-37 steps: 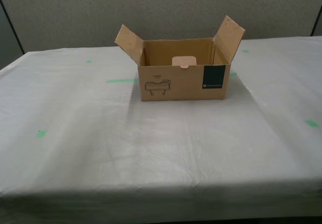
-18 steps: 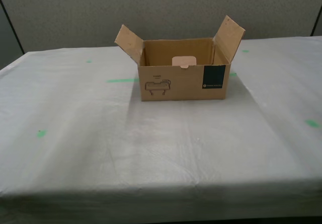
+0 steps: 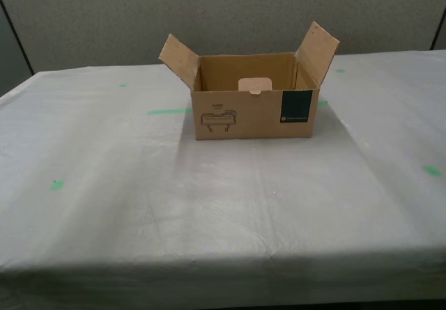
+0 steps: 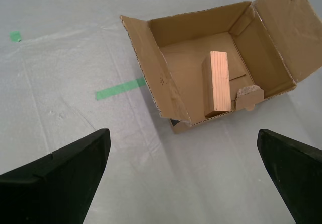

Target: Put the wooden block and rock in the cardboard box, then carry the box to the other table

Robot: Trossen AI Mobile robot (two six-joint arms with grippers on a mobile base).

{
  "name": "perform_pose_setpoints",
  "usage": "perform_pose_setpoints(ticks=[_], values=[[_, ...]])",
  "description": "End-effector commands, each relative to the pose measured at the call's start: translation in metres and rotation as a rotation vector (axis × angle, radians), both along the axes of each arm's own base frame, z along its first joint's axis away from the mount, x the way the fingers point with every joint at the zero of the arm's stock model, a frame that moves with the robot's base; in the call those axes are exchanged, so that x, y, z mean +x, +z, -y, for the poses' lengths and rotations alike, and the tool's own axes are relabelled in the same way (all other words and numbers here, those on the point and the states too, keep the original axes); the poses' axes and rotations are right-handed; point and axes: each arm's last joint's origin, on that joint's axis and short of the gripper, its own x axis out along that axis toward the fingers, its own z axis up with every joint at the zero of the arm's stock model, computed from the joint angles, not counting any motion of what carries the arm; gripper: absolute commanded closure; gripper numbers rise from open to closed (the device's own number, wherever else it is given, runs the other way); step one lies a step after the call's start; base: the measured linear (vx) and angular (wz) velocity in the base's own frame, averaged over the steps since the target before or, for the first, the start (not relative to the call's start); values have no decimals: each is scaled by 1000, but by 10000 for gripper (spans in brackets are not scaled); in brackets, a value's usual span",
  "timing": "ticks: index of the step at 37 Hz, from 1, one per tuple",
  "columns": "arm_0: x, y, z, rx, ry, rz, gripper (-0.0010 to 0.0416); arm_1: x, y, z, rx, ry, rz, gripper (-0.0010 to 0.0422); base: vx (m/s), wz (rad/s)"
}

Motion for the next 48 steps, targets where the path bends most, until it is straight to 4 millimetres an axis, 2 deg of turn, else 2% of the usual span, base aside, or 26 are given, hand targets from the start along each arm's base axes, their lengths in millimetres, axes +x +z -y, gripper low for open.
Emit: perform_pose_setpoints(ticks=[1, 48], values=[[0, 0, 0, -2, -1, 2, 12, 0, 1, 0, -2, -2, 2, 12, 0, 0], [0, 0, 0, -2, -1, 2, 12, 0, 1, 0, -2, -2, 2, 12, 0, 0]])
